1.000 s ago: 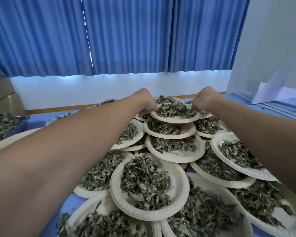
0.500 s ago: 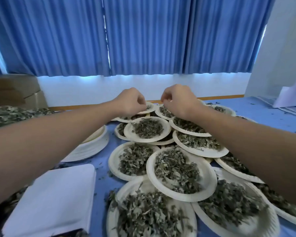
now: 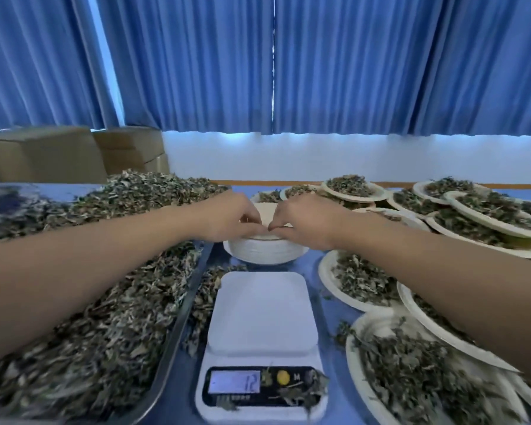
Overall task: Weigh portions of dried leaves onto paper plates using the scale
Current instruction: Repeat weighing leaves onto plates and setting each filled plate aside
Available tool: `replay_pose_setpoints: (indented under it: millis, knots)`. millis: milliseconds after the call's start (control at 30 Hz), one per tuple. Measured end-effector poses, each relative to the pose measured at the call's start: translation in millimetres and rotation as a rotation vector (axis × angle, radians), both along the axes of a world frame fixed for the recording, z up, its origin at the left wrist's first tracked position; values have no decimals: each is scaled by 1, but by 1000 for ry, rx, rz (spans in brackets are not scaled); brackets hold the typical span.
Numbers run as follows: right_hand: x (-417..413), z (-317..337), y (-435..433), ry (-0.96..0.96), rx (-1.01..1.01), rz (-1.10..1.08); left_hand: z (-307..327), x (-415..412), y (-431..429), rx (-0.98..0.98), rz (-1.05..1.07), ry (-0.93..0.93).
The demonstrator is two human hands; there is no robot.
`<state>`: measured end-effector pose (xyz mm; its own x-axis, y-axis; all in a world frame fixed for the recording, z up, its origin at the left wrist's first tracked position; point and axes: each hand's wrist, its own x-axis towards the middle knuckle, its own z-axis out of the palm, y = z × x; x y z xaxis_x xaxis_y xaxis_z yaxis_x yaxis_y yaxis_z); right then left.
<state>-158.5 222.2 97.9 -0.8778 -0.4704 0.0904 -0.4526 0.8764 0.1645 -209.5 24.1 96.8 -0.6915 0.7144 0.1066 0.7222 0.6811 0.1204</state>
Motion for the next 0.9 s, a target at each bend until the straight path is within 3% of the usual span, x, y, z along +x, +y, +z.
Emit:
replay_pose_setpoints:
  millis: [467,900]
  knots:
    - [5,10,-5,-13,185,173,-16,-1,-22,111,-211,77]
    - [7,8,1,36,151,241,-20,-4,-22,143,-259,94]
